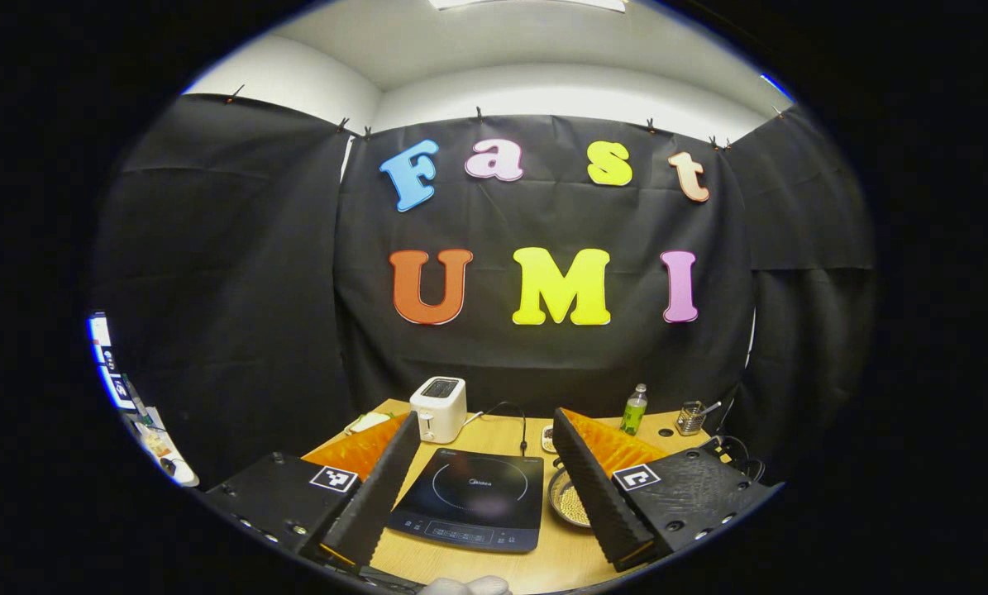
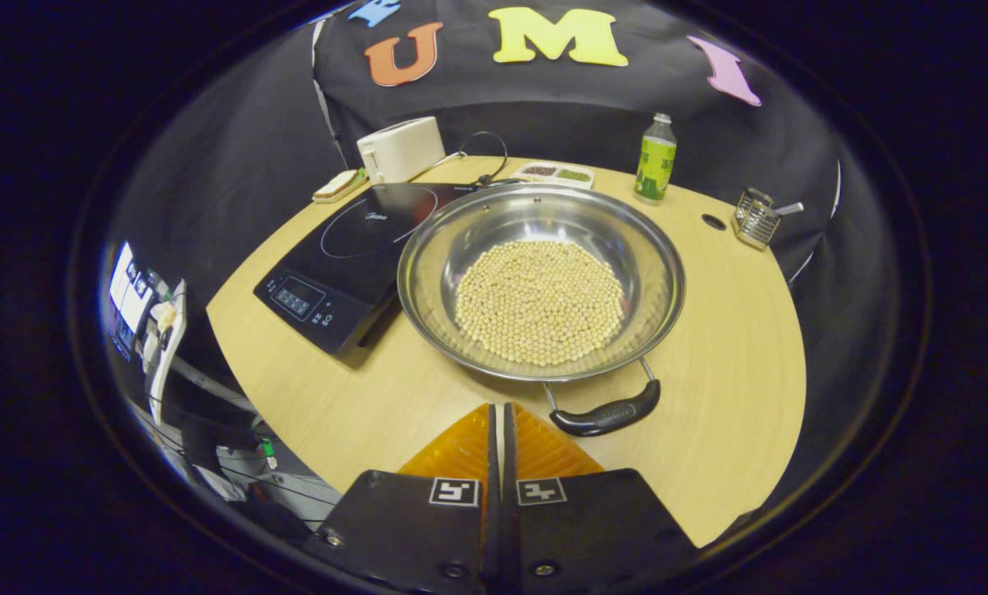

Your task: First push the handle of the pot to place it horizontally, then grasp the pot with both hands and set it on the induction cooktop.

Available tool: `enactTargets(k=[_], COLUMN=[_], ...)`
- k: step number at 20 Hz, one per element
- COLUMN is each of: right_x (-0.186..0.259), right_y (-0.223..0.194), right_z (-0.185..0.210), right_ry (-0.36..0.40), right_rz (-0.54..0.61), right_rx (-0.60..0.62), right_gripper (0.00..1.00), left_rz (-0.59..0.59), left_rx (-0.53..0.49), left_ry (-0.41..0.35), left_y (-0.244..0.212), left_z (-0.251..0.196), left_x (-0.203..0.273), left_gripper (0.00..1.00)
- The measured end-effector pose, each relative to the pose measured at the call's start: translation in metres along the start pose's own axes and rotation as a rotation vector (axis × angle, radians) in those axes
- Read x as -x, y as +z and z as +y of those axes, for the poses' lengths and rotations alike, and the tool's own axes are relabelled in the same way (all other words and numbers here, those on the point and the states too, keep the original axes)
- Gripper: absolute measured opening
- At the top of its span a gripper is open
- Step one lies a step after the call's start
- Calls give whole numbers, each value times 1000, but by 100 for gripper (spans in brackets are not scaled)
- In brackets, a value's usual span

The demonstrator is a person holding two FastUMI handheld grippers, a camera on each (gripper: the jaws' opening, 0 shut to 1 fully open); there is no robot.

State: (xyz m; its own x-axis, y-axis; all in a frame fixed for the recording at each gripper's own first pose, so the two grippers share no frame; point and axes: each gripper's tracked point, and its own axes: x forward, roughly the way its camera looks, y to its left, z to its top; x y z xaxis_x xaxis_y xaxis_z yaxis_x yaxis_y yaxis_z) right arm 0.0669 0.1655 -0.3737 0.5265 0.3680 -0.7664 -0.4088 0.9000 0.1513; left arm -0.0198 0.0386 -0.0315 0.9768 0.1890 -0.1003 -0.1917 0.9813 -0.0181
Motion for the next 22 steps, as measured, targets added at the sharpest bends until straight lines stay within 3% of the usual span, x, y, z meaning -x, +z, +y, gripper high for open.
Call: enactTargets(k=[1, 2, 3, 4, 19, 22], right_x=[-2, -4, -7, -9, -12, -12], right_y=[2, 5, 4, 4, 1, 2], right_z=[-2, -6, -9, -11, -36, -43], right_ry=[1, -3, -3, 0, 40, 43], right_rz=[-1, 1, 7, 18, 60, 64], right_rx=[2, 12, 17, 16, 63, 71], right_gripper=[0, 4, 0, 4, 0, 4], left_rz=[2, 5, 7, 10, 36, 43], left_rx=[-2, -3, -3, -4, 1, 3], left_ry=[6, 9, 12, 16, 25, 29], left_y=[0, -1, -1, -2, -8, -10], left_z=[0, 0, -1, -2, -30, -36], left_x=[0, -1, -3, -4, -27, -28], left_gripper=[96, 96, 96, 96, 96, 96])
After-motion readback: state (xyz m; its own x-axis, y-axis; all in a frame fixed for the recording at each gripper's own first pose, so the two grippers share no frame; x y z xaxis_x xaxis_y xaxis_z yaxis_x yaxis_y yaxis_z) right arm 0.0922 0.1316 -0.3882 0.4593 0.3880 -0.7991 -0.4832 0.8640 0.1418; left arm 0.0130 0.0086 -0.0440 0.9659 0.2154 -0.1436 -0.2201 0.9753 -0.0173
